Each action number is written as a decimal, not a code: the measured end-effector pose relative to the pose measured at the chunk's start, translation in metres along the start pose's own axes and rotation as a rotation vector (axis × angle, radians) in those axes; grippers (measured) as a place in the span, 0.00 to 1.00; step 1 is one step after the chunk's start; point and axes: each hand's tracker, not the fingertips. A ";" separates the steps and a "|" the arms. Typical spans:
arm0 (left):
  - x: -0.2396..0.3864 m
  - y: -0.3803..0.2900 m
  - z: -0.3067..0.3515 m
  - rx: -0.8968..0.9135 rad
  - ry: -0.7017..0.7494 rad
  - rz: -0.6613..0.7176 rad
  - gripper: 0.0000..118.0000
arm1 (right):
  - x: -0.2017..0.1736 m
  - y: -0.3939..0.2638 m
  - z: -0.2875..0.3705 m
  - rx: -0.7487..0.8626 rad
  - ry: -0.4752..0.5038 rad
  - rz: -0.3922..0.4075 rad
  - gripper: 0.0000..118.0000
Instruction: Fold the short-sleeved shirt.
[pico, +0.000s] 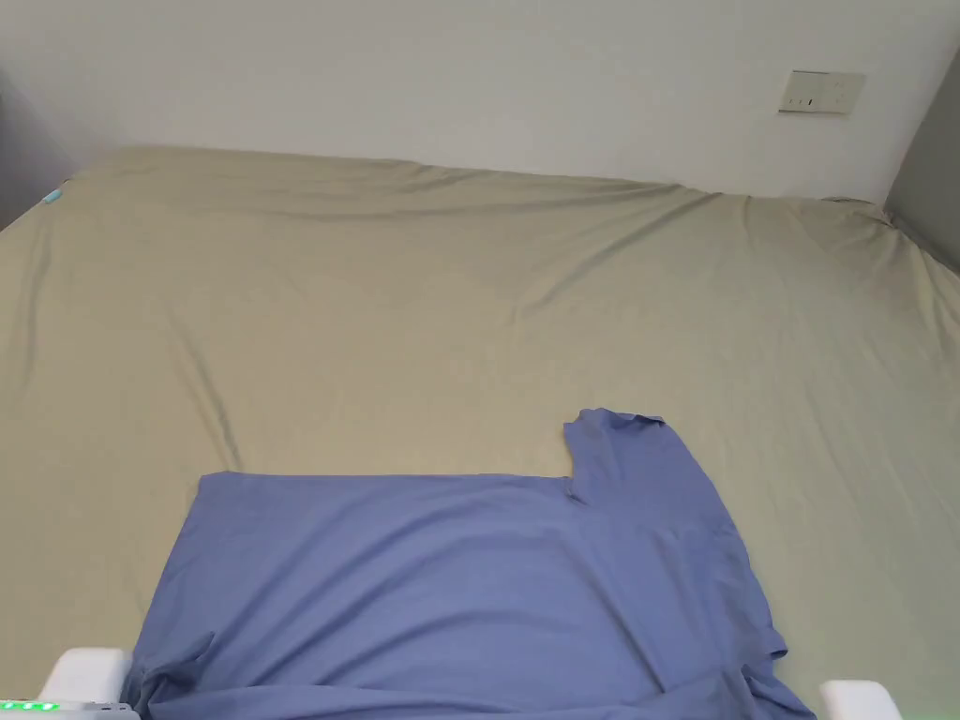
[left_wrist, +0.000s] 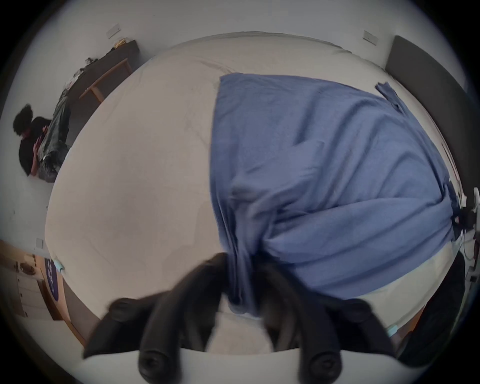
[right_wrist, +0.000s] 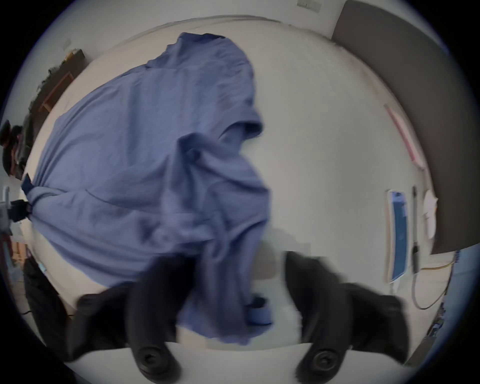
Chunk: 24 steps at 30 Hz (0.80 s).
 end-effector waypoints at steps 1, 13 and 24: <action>-0.002 0.003 0.006 0.016 0.037 0.011 0.85 | 0.007 0.004 0.008 0.023 0.013 -0.020 0.86; 0.052 0.071 0.224 0.901 -0.011 0.065 0.95 | -0.045 0.072 0.249 0.899 0.014 0.032 0.86; 0.141 0.078 0.284 1.168 0.086 -0.098 0.00 | -0.134 0.068 0.289 1.159 -0.020 0.161 0.01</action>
